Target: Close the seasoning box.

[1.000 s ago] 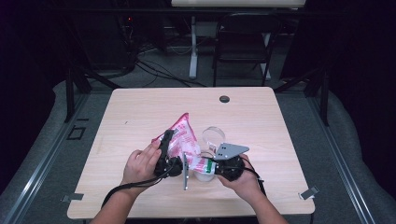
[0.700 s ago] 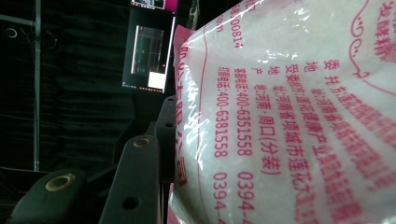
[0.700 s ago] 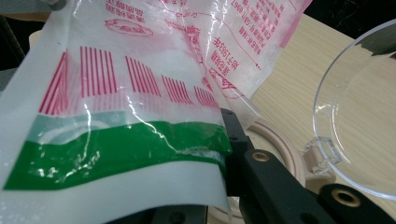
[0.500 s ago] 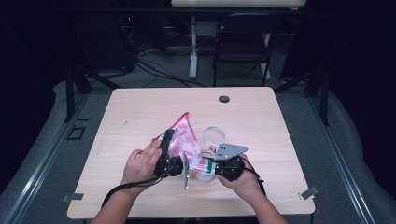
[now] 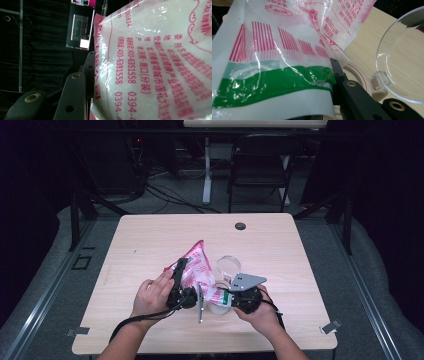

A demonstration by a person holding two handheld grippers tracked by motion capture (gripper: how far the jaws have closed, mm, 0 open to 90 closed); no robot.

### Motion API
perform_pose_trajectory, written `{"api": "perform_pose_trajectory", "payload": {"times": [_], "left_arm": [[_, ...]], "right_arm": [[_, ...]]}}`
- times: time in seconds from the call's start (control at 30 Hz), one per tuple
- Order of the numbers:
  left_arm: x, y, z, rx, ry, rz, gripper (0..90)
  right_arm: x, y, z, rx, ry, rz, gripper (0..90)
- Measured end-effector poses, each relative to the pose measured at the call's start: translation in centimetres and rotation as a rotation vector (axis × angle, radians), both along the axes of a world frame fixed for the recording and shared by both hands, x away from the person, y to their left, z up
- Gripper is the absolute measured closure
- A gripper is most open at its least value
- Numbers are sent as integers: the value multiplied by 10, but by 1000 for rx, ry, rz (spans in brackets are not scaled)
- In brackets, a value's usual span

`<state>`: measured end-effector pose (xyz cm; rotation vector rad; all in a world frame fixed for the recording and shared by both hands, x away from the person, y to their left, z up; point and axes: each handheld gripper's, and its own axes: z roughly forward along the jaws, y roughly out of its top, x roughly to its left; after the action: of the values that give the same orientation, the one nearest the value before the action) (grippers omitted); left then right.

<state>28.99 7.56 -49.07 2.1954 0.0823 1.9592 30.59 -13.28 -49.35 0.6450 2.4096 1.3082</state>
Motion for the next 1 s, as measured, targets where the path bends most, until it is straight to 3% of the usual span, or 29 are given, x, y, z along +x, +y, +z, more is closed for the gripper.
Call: {"api": "perform_pose_trajectory", "payload": {"times": [1.0], "left_arm": [[-1,-2,2,2,-6,-3,631]], "right_arm": [[1,-1,0,8,-1,-6,900]]}}
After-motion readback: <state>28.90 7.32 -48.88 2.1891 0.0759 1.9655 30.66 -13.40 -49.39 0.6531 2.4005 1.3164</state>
